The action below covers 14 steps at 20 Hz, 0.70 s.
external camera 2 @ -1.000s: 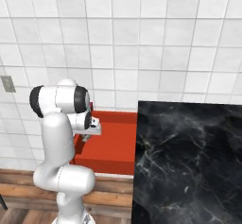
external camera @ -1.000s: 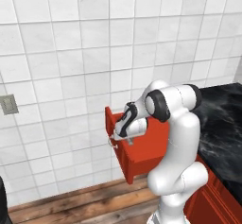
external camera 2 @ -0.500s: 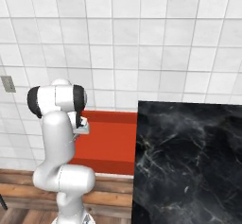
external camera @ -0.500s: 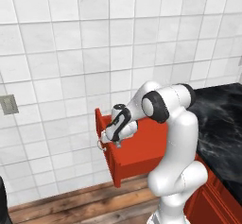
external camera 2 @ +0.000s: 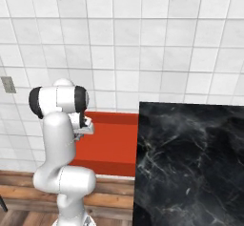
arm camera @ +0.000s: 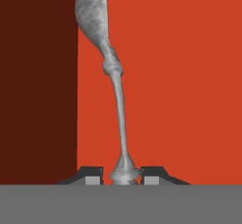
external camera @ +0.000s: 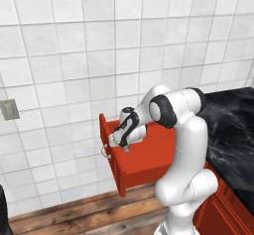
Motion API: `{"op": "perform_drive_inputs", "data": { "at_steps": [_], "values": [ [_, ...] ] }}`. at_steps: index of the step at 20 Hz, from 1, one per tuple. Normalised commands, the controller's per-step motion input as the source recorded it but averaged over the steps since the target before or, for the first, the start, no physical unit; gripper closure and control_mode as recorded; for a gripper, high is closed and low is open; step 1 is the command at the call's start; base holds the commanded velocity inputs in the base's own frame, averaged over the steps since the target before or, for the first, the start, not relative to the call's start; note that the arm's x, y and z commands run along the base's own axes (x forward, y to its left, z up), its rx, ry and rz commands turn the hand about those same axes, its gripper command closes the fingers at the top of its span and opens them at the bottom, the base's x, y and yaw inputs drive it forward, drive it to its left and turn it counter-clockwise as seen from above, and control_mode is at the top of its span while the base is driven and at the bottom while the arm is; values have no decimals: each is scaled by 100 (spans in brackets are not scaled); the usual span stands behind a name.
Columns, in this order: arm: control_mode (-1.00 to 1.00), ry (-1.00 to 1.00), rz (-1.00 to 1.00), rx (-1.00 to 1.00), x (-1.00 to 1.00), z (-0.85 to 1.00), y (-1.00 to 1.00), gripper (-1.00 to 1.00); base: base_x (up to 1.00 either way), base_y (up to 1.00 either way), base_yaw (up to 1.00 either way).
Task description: Organize the utensils by type. Pick up the wooden spoons from the counter and place them in the open cabinet. Then pick up the metallic utensils from the counter and place them in the open drawer.
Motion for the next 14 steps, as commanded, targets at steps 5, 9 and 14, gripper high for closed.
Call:
{"op": "perform_drive_inputs", "data": {
  "at_steps": [5,9,14],
  "values": [
    [-100,0,-6,2,24,10,-49,100,0,0,0],
    [-100,0,-3,1,27,-3,-49,100,0,0,0],
    [-100,0,0,0,15,-21,-43,100,0,0,0]
  ]
}}
